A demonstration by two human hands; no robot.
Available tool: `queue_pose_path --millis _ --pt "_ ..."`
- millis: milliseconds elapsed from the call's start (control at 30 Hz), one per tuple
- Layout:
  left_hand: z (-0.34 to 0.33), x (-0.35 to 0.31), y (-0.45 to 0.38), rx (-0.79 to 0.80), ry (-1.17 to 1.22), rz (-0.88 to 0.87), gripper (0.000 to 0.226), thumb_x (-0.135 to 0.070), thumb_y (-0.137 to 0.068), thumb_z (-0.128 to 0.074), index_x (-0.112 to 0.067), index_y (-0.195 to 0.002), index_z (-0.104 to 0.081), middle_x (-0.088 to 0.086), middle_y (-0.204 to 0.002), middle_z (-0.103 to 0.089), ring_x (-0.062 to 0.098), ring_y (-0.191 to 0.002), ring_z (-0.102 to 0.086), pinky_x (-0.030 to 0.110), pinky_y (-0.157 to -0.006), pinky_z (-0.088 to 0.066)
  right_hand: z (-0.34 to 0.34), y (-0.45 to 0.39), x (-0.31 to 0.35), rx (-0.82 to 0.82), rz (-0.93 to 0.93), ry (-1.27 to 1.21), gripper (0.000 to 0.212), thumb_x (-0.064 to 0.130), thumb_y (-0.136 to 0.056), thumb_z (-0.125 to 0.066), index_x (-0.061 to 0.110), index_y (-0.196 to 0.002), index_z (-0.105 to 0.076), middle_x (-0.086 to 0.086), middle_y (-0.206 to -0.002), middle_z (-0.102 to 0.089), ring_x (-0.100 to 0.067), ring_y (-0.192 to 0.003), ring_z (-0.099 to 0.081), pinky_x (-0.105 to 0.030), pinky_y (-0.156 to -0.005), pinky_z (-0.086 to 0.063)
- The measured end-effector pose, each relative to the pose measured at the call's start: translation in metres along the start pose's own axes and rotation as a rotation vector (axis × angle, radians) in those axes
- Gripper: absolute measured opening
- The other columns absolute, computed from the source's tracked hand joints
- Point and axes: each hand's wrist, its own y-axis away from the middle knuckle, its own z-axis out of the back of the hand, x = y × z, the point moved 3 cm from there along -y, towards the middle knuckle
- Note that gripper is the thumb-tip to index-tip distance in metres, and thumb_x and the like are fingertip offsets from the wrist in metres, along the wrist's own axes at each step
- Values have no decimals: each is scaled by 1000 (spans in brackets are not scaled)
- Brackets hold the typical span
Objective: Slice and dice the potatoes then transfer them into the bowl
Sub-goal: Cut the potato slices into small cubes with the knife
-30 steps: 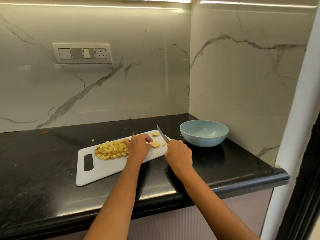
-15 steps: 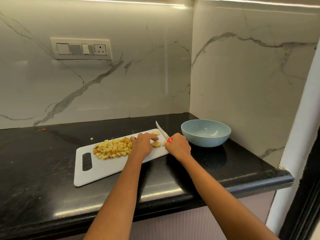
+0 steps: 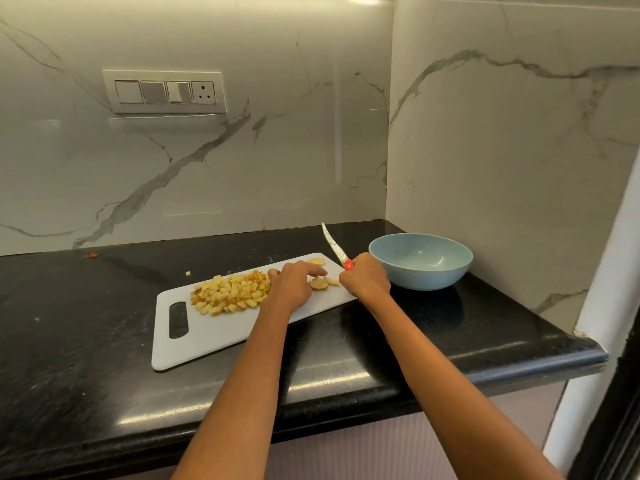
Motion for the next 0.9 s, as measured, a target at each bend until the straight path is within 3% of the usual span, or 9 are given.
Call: queue_pose_path --millis 233,533,700,900 --pt "1 -5 2 19 -44 -47 53 2 -94 -40 -42 -120 -57 -1 -138 -48 23 -131 -35 40 -105 -20 -3 3 0 18 29 110 26 22 -87 -63 10 -110 -57 -7 -101 -60 -17 -87 -54 -26 -68 -41" --pt "2 -4 -1 -17 -50 -11 42 -4 -94 -47 -37 -116 -61 -1 -136 -51 22 -130 -38 39 -105 -22 -6 5 2 25 41 123 24 21 -87 -63 11 -108 -57 -3 -89 -51 -14 -80 -50 -25 -65 -39" --pt "2 2 -1 -61 39 -13 54 5 -90 -47 -33 -129 -52 -5 -130 -56 17 -125 -44 35 -99 -27 -7 6 3 1 79 95 22 18 -87 -62 10 -108 -58 -3 -89 -52 -14 -80 -50 -25 -65 -39" --pt "0 0 -1 24 -43 -30 55 3 -93 -41 -39 -128 -51 0 -136 -51 23 -128 -40 38 -102 -24 -11 6 6 100 81 71 15 20 -86 -60 12 -98 -60 -5 -84 -53 -16 -75 -50 -24 -59 -38"
